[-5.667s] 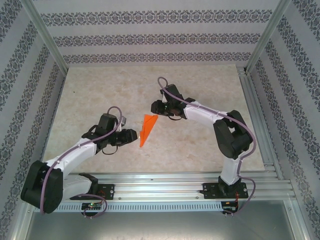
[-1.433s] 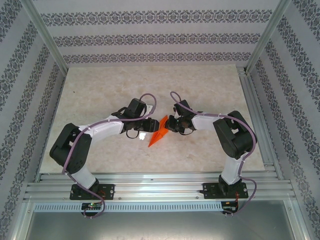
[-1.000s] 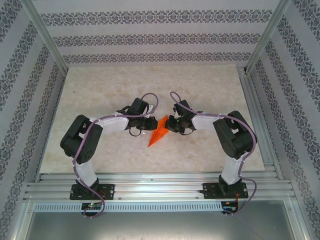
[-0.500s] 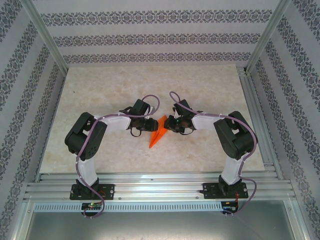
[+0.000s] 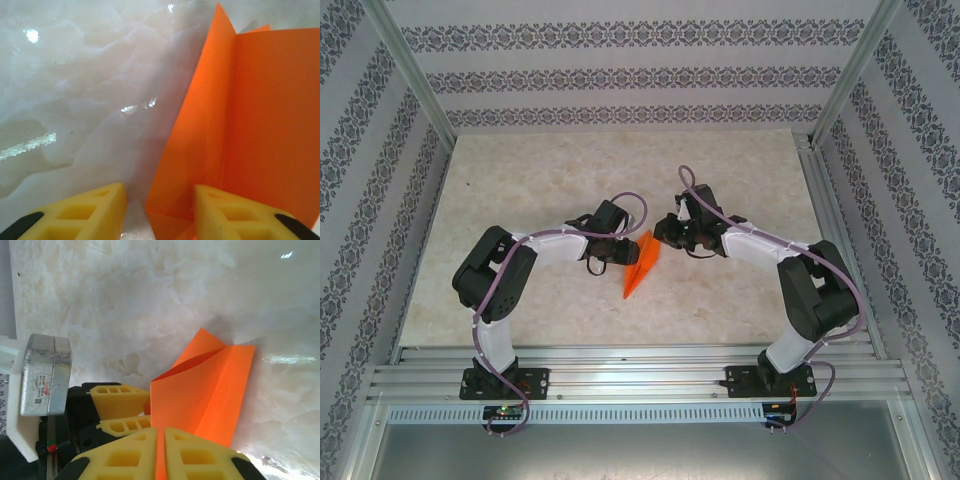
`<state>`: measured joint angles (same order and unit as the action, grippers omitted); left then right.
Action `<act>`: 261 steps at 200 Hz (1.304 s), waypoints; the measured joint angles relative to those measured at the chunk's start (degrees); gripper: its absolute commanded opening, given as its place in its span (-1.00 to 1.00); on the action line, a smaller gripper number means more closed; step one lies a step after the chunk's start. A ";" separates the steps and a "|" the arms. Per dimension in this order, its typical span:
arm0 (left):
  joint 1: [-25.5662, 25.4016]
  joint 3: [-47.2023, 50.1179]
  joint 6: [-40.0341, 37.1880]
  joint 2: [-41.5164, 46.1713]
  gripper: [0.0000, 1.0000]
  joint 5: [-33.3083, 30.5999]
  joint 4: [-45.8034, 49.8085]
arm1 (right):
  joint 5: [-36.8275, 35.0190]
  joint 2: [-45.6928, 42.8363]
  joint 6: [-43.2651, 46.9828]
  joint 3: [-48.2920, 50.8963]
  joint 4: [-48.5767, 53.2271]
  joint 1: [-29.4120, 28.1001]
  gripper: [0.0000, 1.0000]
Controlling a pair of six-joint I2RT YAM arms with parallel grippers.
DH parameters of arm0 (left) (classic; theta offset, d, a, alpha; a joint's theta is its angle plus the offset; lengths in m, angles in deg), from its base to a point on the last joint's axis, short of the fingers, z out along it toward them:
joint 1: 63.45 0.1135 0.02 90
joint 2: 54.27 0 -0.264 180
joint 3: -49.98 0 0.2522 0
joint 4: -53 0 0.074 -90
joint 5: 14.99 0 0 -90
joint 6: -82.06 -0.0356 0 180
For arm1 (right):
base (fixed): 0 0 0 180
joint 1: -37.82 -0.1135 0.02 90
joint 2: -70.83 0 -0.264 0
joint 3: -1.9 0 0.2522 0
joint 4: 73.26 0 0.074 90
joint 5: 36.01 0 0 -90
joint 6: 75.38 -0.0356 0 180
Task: Fold a paper plane with a square sheet of paper (fold left side to right side)
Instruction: Pick up the paper plane from the center of the table.
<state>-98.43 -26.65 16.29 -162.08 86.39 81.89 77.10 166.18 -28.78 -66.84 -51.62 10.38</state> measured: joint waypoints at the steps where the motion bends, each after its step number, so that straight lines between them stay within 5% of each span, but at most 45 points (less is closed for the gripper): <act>1: -0.04 -0.02 0.00 0.00 -0.18 -0.04 0.07 | 0.04 0.17 -0.09 0.02 -0.17 -0.07 -0.79; 104: -0.04 -0.57 -0.15 -0.13 -0.16 -0.39 1.07 | 0.57 9.11 -3.48 3.78 -5.62 -2.05 -0.82; 176: 3.21 0.09 0.44 6.93 0.08 4.92 2.54 | 0.98 10.32 -3.23 3.96 -7.43 -2.05 -0.82; 220: 5.44 0.11 2.89 13.81 -0.50 13.68 -0.72 | 0.98 10.32 -2.99 3.93 -7.30 -2.08 -0.82; 240: 5.20 0.96 4.79 12.07 -0.56 18.25 -3.63 | 0.94 10.32 -2.82 3.78 -7.06 -2.08 -0.82; 261: 4.68 2.23 6.05 9.64 -0.20 20.15 -4.81 | 0.85 10.32 -2.73 3.72 -6.93 -2.08 -0.81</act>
<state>-93.75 -24.42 22.34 -152.44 106.54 77.09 77.95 176.50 -31.51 -63.13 -58.55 8.31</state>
